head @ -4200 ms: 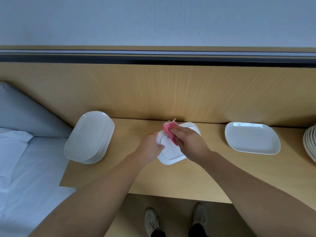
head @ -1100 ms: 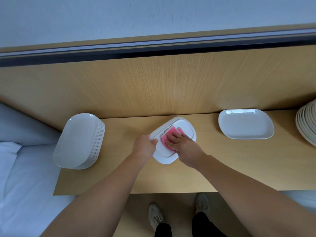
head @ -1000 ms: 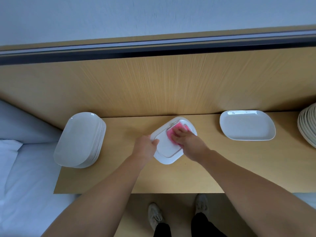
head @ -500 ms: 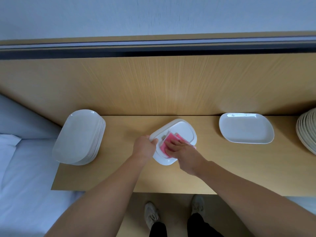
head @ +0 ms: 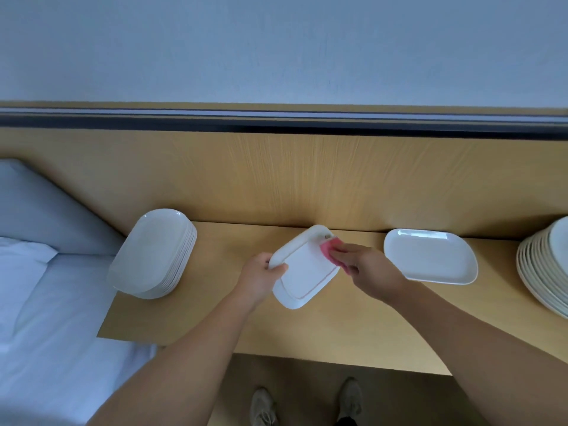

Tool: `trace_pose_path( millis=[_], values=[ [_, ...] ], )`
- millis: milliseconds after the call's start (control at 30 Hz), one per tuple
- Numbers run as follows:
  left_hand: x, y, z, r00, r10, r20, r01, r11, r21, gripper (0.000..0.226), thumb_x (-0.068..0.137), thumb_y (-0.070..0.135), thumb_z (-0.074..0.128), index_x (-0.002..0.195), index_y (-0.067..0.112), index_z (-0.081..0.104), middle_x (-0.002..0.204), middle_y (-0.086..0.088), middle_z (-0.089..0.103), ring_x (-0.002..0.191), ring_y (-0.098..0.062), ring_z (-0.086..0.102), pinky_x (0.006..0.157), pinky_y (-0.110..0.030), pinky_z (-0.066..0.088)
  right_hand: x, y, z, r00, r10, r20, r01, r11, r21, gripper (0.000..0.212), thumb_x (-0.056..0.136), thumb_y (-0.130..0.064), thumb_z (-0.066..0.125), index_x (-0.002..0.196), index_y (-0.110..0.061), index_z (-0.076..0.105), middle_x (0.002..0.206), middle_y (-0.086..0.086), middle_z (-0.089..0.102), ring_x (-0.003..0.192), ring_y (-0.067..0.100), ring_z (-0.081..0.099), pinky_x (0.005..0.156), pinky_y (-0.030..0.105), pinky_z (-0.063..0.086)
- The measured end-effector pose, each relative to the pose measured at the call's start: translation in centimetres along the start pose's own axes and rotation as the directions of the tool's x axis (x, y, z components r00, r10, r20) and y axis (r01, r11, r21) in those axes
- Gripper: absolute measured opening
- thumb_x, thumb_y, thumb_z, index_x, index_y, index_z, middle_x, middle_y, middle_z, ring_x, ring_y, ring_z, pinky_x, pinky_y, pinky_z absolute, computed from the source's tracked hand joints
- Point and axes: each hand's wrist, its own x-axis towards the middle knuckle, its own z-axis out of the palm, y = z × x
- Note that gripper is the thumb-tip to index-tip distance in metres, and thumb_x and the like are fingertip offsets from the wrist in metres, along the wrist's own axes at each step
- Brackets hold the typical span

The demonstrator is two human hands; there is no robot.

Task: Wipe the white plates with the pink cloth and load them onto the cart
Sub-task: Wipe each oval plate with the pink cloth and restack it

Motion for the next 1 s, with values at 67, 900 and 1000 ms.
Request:
trace_pose_path(
  millis=[67, 900, 1000],
  values=[
    [-0.9, 0.6, -0.3, 1.0, 0.021, -0.022, -0.021, 1.0, -0.012, 0.018, 0.088, 0.029, 0.065, 0.105, 0.023, 0.061, 0.1, 0.003, 0.067, 0.093, -0.016, 0.064, 0.076, -0.033, 0.053, 0.6, -0.6, -0.7, 0.998, -0.004, -0.056, 0.007, 0.998, 0.067, 0.05, 0.093, 0.008, 0.051, 0.132, -0.021, 0.06, 0.119, -0.014, 0.065, 0.111, 0.007, 0.059, 0.096, 0.019, 0.045],
    [-9.4, -2.0, -12.4, 0.767, 0.504, -0.397, -0.191, 0.77, 0.609, 0.027, 0.098, 0.025, 0.053, 0.117, 0.016, 0.07, 0.097, 0.001, 0.074, 0.093, -0.018, 0.066, 0.075, -0.025, 0.048, 7.2, -10.3, 1.0, 0.991, -0.133, -0.002, 0.124, 0.92, 0.371, 0.041, 0.098, 0.004, 0.046, 0.133, -0.015, 0.059, 0.118, -0.01, 0.063, 0.136, -0.001, 0.037, 0.106, 0.004, 0.025],
    [-9.3, -3.7, -13.7, 0.766, 0.495, -0.411, -0.14, 0.752, 0.644, 0.028, 0.098, 0.024, 0.05, 0.117, 0.016, 0.069, 0.1, 0.001, 0.074, 0.095, -0.02, 0.067, 0.073, -0.026, 0.046, 7.8, -11.8, 2.0, 0.991, -0.133, 0.006, 0.121, 0.924, 0.364, 0.041, 0.099, 0.003, 0.045, 0.133, -0.016, 0.058, 0.122, -0.011, 0.061, 0.136, -0.004, 0.036, 0.106, 0.003, 0.023]
  ],
)
